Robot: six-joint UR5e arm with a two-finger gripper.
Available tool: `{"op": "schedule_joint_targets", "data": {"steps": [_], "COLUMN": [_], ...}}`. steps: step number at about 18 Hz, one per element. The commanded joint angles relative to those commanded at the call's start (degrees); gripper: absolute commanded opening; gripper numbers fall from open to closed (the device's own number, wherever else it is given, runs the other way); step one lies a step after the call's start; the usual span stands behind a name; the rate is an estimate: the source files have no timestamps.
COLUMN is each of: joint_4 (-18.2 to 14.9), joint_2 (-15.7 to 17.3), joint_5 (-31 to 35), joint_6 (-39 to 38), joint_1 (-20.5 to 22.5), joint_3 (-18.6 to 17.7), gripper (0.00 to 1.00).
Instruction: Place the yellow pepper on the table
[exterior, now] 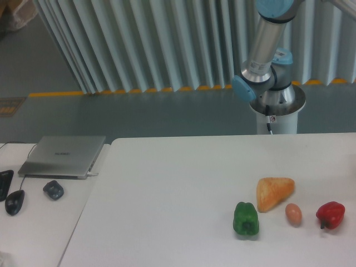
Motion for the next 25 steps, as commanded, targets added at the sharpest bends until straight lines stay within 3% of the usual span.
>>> {"op": "schedule_joint_targets", "data": {"steps": [15, 18, 25], "joint_4": [0.61, 0.7, 0.09], "joint_2": [-0.53, -0.53, -0.35], "joint_5": [0.0, 0.17, 0.35], "joint_6": [-0.44, -1.32, -1.76], "joint_1": [-0.18, -0.18, -0.09], "joint_3": [-0.88, -0.88, 0.09], "gripper": [1.0, 0.68, 0.55]}}
